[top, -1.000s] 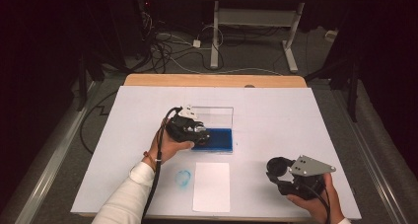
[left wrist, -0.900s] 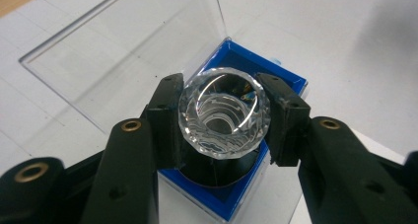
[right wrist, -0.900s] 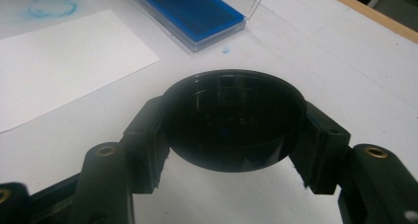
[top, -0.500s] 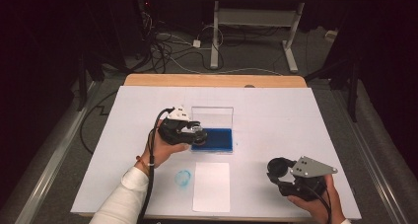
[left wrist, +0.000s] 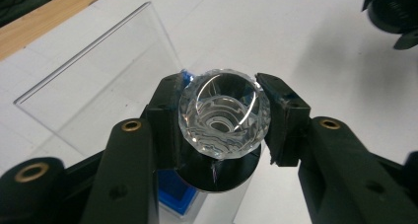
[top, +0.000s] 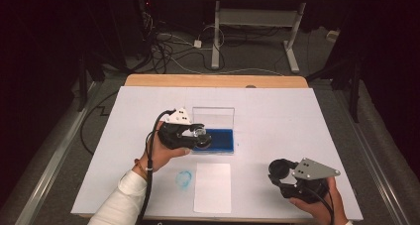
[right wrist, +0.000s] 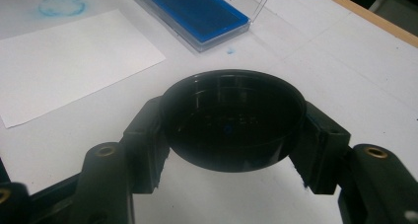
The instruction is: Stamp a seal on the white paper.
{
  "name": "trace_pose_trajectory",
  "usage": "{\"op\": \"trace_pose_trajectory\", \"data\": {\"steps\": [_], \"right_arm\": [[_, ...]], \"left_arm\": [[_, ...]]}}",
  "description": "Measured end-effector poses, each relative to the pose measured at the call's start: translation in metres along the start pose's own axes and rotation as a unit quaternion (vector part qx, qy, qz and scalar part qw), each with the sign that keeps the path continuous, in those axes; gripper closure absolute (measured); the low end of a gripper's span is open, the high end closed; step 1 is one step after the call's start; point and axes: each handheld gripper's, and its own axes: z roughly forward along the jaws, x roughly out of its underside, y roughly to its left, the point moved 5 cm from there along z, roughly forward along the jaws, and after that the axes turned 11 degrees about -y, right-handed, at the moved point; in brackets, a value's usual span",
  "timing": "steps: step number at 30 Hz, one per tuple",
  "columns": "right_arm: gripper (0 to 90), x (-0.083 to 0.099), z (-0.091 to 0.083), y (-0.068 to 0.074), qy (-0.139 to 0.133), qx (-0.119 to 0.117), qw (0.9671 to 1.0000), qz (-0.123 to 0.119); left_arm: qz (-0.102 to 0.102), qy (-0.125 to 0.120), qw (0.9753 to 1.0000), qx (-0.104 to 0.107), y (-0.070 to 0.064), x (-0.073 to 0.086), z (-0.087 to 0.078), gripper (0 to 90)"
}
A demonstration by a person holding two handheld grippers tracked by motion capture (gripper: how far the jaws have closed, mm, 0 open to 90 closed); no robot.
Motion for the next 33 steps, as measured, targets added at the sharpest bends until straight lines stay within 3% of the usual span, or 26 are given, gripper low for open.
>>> {"op": "trace_pose_trajectory", "data": {"steps": [4,21,27,33], "right_arm": [[38.6,0.0,0.0,0.0,0.0,0.003,1.0,0.0],[38.6,0.0,0.0,0.002,-0.001,-0.001,1.0,0.002],[38.6,-0.001,0.001,0.004,-0.003,-0.007,1.0,0.002],[38.6,-0.001,0.002,0.006,-0.004,-0.012,0.9999,0.001]], "left_arm": [[0.008,-0.02,0.9997,0.01,-0.009,-0.008,-0.005,54.7],[0.052,-0.011,0.997,0.057,-0.054,-0.008,-0.017,54.7],[0.068,-0.005,0.9956,0.065,-0.067,-0.002,-0.019,54.6],[0.07,0.005,0.995,0.071,-0.072,0.01,-0.017,54.6]]}}
